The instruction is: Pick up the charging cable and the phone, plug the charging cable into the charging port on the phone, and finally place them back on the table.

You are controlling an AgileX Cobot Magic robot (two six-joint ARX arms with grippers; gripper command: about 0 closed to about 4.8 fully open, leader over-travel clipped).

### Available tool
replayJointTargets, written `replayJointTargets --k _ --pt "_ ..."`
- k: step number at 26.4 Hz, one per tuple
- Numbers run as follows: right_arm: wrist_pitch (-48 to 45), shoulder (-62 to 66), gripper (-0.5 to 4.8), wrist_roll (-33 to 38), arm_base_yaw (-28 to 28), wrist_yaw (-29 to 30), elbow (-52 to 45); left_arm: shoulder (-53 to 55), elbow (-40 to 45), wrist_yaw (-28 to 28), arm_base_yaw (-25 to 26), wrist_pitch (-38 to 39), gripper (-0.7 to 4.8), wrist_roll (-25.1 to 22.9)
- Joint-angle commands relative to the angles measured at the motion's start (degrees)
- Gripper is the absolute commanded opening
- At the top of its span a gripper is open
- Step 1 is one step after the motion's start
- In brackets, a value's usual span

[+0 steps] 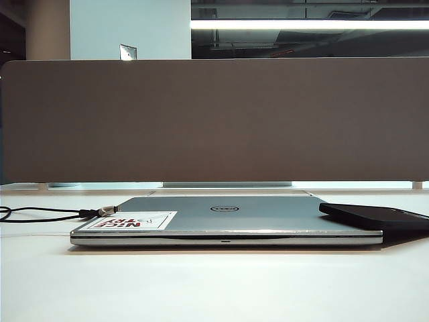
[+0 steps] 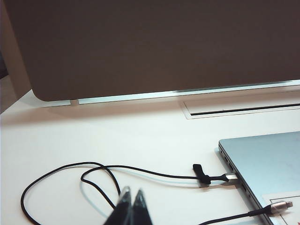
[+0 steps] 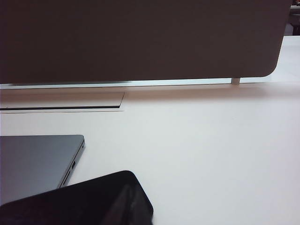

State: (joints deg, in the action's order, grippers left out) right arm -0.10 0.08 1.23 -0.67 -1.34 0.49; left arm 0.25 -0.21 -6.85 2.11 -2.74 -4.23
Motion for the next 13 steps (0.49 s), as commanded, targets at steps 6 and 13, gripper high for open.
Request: replayJointTargets --k 6,13 --pt "-1.5 -0.1 -0.05 -0.1 0.0 -0.1 -0.2 0.0 -0.2 0.0 0.0 -0.7 -0.04 1.7" --pt "-1.5 -0.1 -0.05 0.6 0.0 -0.2 2.6 0.0 -1.1 0.0 0.0 -4.6 -0.05 9.5"
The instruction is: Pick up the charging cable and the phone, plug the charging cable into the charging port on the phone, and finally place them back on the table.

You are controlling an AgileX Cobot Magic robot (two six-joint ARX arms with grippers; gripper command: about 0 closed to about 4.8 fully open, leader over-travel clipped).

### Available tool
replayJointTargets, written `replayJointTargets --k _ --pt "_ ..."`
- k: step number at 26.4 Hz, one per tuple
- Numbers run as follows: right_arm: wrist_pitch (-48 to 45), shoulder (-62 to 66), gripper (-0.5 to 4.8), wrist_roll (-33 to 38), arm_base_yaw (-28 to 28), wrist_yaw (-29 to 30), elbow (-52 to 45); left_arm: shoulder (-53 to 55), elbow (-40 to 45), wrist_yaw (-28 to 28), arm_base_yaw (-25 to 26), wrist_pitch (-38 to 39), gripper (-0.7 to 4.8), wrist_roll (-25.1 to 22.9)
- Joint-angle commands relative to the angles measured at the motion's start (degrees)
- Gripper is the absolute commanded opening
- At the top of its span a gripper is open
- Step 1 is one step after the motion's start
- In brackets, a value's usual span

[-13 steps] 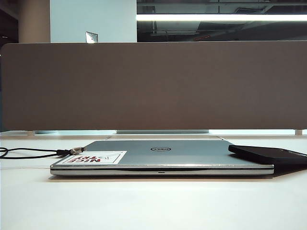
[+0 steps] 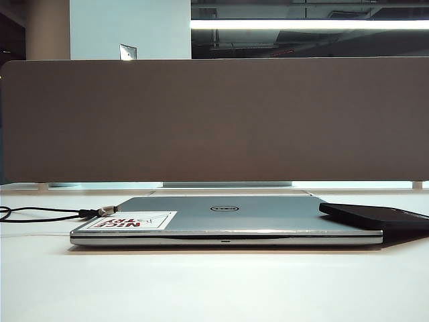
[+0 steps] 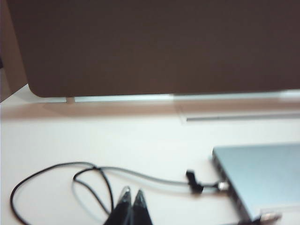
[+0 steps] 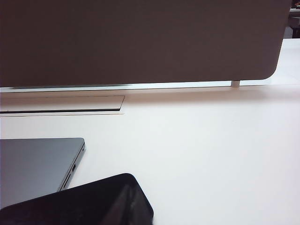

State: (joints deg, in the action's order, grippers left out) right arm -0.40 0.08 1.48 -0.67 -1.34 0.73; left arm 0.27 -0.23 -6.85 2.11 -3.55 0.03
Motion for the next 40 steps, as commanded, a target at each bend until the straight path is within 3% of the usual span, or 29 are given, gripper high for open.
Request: replayJointTargets --k 1,10,18,23,27,31,40 --pt "-1.1 0.2 -0.05 1.1 0.0 -0.2 4.1 0.0 -2.4 0.0 0.0 -4.3 -0.05 8.1" --pt "-0.7 8.0 -0.05 2.2 -0.1 0.5 16.9 8.3 -13.2 0.0 0.0 -6.1 -0.05 10.1" --pt "-0.6 19.3 -0.05 2.1 -0.3 7.3 28.4 24.3 -21.9 0.0 -0.1 -6.4 -0.05 9.5" --pt "0.3 24.0 -0.05 1.9 -4.2 7.6 33.0 31.8 -25.2 0.0 -0.3 -6.4 -0.05 9.2" --pt "2.3 26.3 -0.05 1.9 -10.4 6.8 34.8 36.7 -27.3 0.0 -3.0 -6.5 -0.05 4.5" --pt "5.7 27.6 -0.05 1.2 -24.2 -2.5 34.8 44.2 -28.2 0.0 -10.3 -9.9 -0.05 -3.2" --pt "13.3 28.0 -0.06 1.0 -43.6 -7.0 34.7 51.5 -28.2 0.0 -13.5 -10.6 -0.05 -10.9"
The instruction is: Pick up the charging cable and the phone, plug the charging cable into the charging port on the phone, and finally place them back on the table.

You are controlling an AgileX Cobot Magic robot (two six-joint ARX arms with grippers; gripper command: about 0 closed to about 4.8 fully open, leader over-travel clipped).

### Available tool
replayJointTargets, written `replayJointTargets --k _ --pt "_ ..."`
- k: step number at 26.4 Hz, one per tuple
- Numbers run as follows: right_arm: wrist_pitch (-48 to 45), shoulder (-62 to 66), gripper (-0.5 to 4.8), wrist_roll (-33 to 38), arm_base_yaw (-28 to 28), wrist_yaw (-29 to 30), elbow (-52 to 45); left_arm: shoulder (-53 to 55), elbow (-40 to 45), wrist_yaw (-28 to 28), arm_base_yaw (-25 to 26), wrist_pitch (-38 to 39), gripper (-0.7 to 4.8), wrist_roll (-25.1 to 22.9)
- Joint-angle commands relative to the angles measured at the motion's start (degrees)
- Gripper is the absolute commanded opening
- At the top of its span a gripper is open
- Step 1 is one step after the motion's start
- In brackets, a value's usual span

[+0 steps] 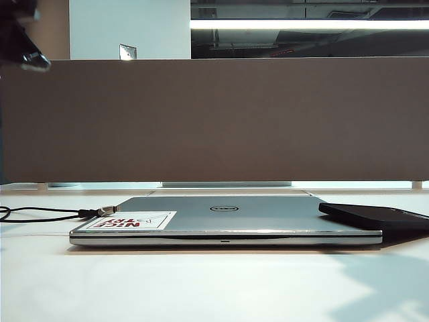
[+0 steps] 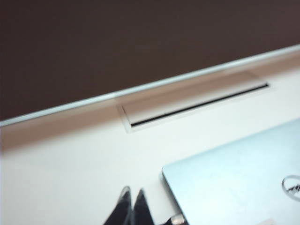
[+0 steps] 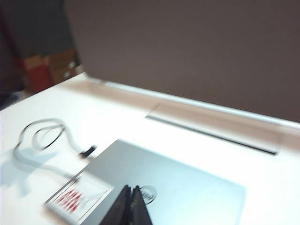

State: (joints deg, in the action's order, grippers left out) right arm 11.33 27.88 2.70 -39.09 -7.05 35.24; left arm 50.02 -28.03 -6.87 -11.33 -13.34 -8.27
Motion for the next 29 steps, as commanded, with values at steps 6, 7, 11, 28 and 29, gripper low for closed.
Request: replayJointTargets --k 6,7,11,28,29 --pt "5.6 0.2 -0.05 -4.7 -13.0 -2.5 0.2 7.5 -0.4 0.0 -0.4 -0.9 -0.05 -8.0" --pt "5.6 0.2 -0.05 -4.7 -13.5 -2.5 0.2 8.5 -0.4 0.0 -0.9 -0.8 -0.05 -10.3" --pt "5.3 0.2 -0.05 -4.7 -13.7 -2.3 0.2 12.3 -0.4 0.0 -3.1 -0.7 -0.05 -18.7" --pt "4.7 0.1 -0.06 -4.2 -13.8 -1.9 0.2 24.1 -0.3 0.0 -6.3 1.6 2.15 -41.5" --pt "4.7 0.1 -0.05 -4.2 -13.8 -1.9 0.2 24.1 -0.3 0.0 -6.3 1.3 2.15 -41.5"
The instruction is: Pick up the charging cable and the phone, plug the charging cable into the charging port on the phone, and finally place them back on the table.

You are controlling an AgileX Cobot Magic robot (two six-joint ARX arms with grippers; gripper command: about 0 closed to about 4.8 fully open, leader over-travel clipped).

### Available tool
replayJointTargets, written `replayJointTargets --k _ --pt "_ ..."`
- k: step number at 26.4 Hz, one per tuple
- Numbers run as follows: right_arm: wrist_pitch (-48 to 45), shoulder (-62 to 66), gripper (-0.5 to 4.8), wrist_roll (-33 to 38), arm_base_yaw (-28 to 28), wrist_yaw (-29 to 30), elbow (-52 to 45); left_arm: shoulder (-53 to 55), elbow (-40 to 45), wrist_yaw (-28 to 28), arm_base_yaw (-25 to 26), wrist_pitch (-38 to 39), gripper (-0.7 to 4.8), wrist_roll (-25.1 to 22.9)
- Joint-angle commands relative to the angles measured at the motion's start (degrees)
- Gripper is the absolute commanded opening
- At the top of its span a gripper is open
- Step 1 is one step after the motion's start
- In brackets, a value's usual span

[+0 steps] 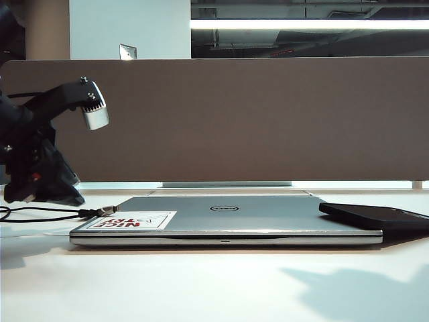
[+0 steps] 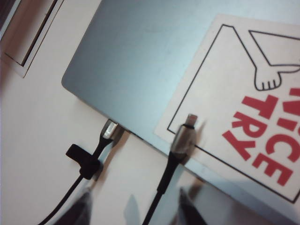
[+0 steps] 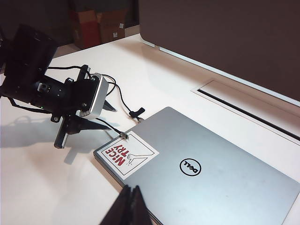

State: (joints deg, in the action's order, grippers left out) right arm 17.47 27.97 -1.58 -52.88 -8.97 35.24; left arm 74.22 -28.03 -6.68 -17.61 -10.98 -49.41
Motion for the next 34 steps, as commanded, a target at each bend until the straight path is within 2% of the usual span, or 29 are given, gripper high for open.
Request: replayJointTargets --k 1,9,34 --pt "-1.4 0.0 -0.05 0.1 0.0 0.0 0.2 -0.1 -0.3 -0.2 0.0 -1.5 2.15 -0.3" --pt "-1.5 0.0 -0.05 0.1 0.0 0.0 0.2 -0.1 -0.3 -0.2 0.0 -2.0 2.15 -4.9" --pt "-3.2 0.0 -0.05 0.1 0.1 0.0 0.2 11.6 -0.3 -0.2 0.0 -12.2 2.15 -4.7"
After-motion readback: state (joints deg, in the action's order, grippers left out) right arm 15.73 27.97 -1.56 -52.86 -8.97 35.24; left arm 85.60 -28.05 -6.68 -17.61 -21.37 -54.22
